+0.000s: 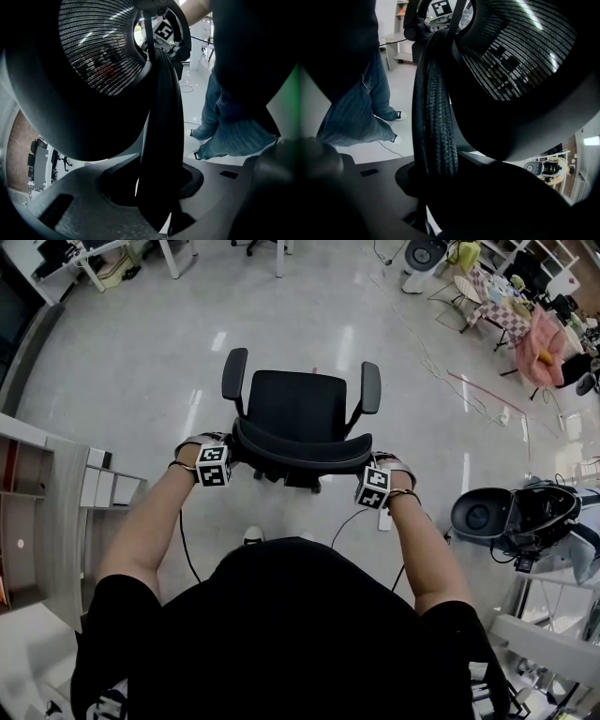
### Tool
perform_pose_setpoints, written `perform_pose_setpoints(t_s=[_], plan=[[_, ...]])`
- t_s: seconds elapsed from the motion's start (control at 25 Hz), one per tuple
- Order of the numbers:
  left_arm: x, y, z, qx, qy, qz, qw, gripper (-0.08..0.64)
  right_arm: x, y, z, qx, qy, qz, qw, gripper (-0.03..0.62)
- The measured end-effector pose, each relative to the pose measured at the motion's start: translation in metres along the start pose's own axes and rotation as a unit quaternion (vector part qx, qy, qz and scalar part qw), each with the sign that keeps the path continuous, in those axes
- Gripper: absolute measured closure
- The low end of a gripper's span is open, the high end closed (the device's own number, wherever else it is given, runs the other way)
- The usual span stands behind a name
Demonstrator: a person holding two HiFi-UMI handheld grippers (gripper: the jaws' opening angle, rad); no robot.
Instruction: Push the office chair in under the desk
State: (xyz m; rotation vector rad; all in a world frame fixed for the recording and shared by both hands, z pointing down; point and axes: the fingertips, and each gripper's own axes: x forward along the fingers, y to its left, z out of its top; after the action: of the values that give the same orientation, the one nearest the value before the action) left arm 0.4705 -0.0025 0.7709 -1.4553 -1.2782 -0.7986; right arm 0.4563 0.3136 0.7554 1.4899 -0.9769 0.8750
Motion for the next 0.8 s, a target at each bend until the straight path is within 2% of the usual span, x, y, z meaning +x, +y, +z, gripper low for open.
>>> perform_pose_setpoints(t_s=[0.8], plan=[[-0.002,-0.012,0.014,-0.048,0.005,0.019,0.9987,0.41,-0.002,-0.012,-0.012,-0.029,-0.011,-0.014,0.999,0.466]])
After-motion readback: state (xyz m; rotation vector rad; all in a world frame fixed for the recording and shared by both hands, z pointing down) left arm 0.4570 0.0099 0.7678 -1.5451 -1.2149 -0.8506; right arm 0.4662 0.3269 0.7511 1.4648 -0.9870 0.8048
